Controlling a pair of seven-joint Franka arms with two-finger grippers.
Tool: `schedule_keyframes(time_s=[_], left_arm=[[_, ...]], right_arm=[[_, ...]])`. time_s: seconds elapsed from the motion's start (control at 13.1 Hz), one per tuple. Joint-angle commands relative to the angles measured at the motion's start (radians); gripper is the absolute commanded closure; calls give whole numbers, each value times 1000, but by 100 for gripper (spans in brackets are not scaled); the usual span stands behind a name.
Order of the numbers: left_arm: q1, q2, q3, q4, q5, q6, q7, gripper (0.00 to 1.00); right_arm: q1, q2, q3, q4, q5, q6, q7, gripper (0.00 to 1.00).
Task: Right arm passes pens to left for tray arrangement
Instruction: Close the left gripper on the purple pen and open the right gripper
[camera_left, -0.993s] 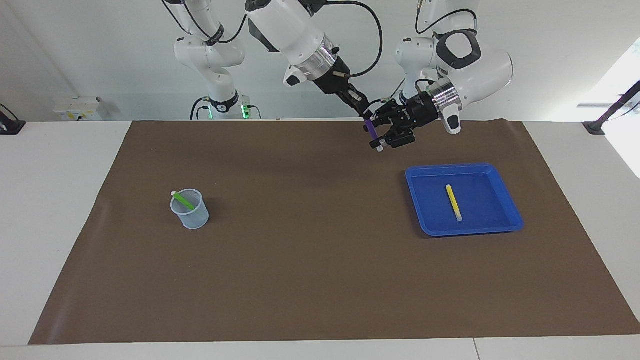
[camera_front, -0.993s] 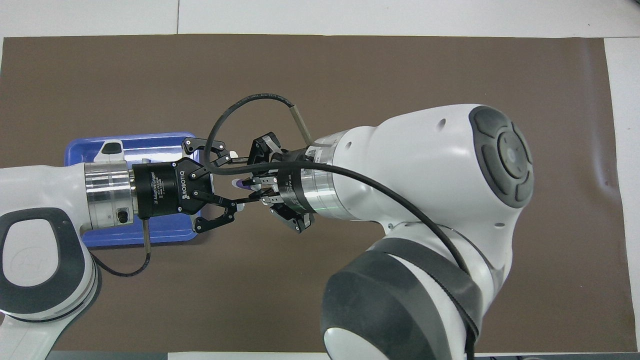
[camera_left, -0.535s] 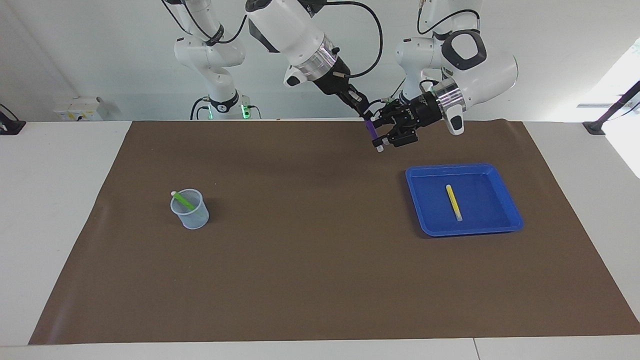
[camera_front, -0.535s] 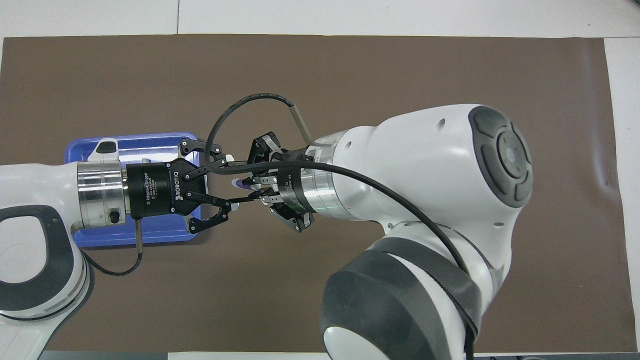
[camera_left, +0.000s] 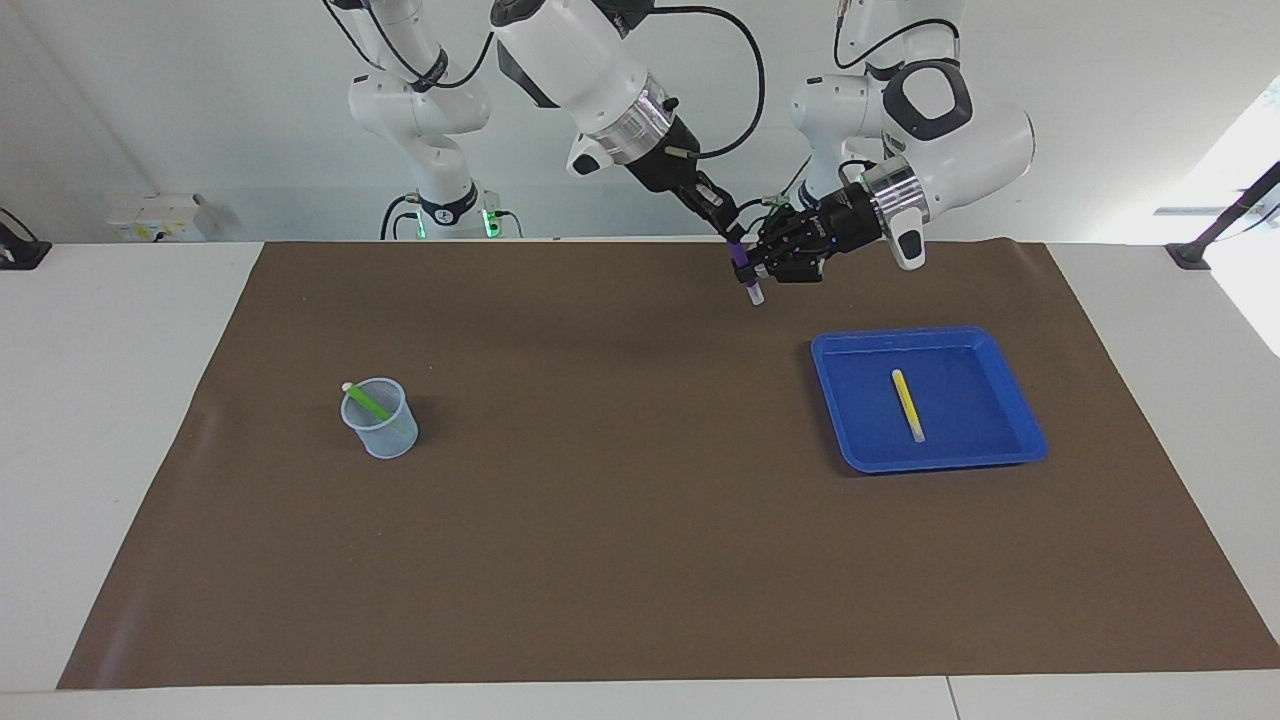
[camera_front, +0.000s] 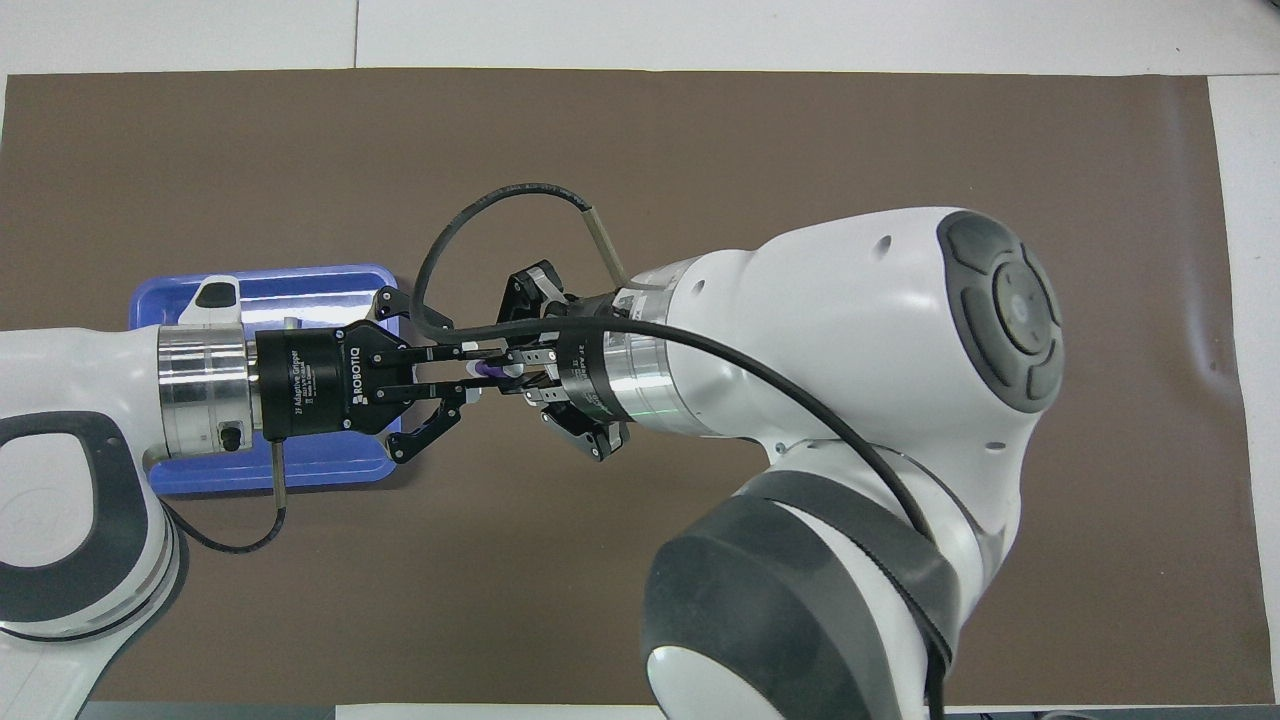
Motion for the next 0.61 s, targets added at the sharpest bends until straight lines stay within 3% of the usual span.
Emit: schedule_keyframes(time_s=[0.0, 0.31, 0.38, 0.46, 0.53], left_arm=[[6, -37, 3, -28, -17, -8, 37, 100], [6, -37, 3, -29, -17, -3, 39, 100], [4, -37, 3, -28, -17, -3, 35, 100], [6, -37, 3, -29, -17, 0, 32, 100], [6, -37, 3, -28, -17, 0, 31, 100]], right_arm=[[-6, 5, 14, -5, 1, 12, -9, 100], [-1, 5, 14, -5, 1, 8, -10, 100], [-4, 5, 14, -6, -4, 7, -36, 82], [-7, 7, 14, -6, -7, -2, -62, 47], [-10, 7, 13, -6, -7, -6, -62, 41]])
